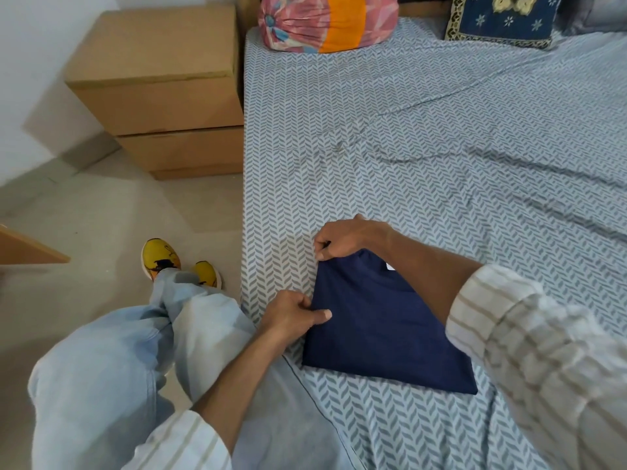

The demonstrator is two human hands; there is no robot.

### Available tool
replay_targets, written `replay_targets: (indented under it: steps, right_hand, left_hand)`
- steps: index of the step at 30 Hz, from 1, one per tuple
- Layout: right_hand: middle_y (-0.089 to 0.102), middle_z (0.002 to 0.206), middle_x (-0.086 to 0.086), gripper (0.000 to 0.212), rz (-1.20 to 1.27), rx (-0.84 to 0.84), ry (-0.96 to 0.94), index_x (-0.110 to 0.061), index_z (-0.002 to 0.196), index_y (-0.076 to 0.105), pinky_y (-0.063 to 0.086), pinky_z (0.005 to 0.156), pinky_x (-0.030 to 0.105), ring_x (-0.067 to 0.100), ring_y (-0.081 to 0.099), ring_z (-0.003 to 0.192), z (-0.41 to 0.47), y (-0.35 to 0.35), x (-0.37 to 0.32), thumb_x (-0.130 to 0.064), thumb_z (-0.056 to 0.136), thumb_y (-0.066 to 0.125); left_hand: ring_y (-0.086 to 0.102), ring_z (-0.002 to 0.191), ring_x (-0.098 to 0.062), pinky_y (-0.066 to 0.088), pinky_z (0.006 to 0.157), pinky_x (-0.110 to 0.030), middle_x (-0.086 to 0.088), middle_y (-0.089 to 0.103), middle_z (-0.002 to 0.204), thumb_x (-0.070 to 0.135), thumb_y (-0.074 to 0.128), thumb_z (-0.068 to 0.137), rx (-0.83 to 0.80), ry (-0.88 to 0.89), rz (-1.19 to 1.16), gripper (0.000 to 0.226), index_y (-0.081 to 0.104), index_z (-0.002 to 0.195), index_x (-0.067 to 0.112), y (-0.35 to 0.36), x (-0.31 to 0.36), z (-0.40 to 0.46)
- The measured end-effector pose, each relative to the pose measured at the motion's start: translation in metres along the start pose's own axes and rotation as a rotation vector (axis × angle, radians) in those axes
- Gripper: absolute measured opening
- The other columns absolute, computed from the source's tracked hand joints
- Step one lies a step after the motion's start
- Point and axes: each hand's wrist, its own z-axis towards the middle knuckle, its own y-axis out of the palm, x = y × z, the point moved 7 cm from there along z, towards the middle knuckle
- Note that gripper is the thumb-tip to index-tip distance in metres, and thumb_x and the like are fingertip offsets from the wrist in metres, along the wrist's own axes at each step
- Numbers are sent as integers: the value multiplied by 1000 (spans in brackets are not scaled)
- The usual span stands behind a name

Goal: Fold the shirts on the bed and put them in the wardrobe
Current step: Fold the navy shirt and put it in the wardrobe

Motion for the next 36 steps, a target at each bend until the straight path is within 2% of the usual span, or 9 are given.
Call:
replay_targets:
  steps: [3, 11, 15, 19, 22, 26, 31, 34, 36]
  right_hand:
    - [52, 74, -19, 32, -49, 36, 30, -33, 67, 48, 14, 113, 56, 1, 44, 74, 3, 2, 2, -48, 94, 59]
    - [59, 75, -8, 53, -133, 138, 58, -23, 65, 57, 24, 100, 48, 11, 51, 85, 10, 6, 10, -73, 84, 55]
    - [66, 90, -13, 37, 73, 324, 58, -28, 88, 65, 24, 97, 41, 10, 53, 99, -2, -1, 19, -65, 84, 62]
    - [62, 115, -16, 38, 557, 684, 58, -27, 116, 62, 37, 105, 37, 5, 54, 113, -52, -13, 59, -56, 92, 58]
    - [64, 119, -6, 32, 703, 977, 232, -17, 119, 64, 39, 88, 15, 5, 57, 110, -121, 8, 113, -38, 96, 60]
    - [70, 102, 2, 28, 779, 1014, 591, -17, 111, 67, 47, 86, 29, 18, 65, 96, -195, 84, 182, -35, 89, 68]
    - [63, 81, -17, 29, 646, 945, 589, -30, 84, 73, 50, 88, 43, 17, 65, 95, -219, 139, 196, -56, 72, 69]
    - [57, 91, -18, 52, 498, 986, 608, -31, 85, 73, 35, 88, 40, 10, 52, 101, -212, 145, 193, -74, 65, 54]
    - [53, 92, -20, 53, 469, 1006, 611, -33, 86, 72, 21, 83, 34, 8, 44, 100, -207, 148, 191, -75, 67, 47]
  left_hand:
    - [58, 60, -13, 48, 60, -28, -2, 65, 63, 29, 86, 71, -65, -34, 60, 31, 66, 70, 5, 1, -7, -5]
    - [52, 49, -11, 41, 52, -21, 0, 58, 54, 27, 88, 69, -166, -88, 102, 28, 66, 67, 10, 3, -18, -14]
    - [51, 46, -12, 40, 51, -21, -1, 58, 50, 31, 86, 70, -140, -75, 93, 32, 64, 62, 10, 1, -16, -15]
    - [58, 49, -14, 47, 54, -27, -1, 67, 55, 46, 80, 75, 3, -69, -18, 38, 60, 64, 16, -7, -14, -16]
    - [65, 68, -13, 55, 70, -34, 6, 69, 68, 50, 72, 80, 204, 33, 59, 29, 62, 77, 23, -21, 2, -14]
    - [62, 75, -12, 53, 73, -33, 10, 64, 77, 33, 69, 88, 333, 306, 128, 10, 62, 85, 26, -23, 57, -6]
    - [61, 87, -15, 51, 87, -41, 13, 65, 84, 26, 64, 92, 154, 608, 291, 12, 71, 100, 25, 33, 141, 13]
    - [56, 108, -11, 33, 101, -37, 17, 67, 103, 32, 54, 98, 16, 649, 460, 20, 67, 112, 37, 77, 181, 26]
    - [51, 116, -11, 22, 97, -34, 15, 65, 111, 30, 52, 100, -88, 637, 544, 25, 63, 120, 42, 107, 200, 34]
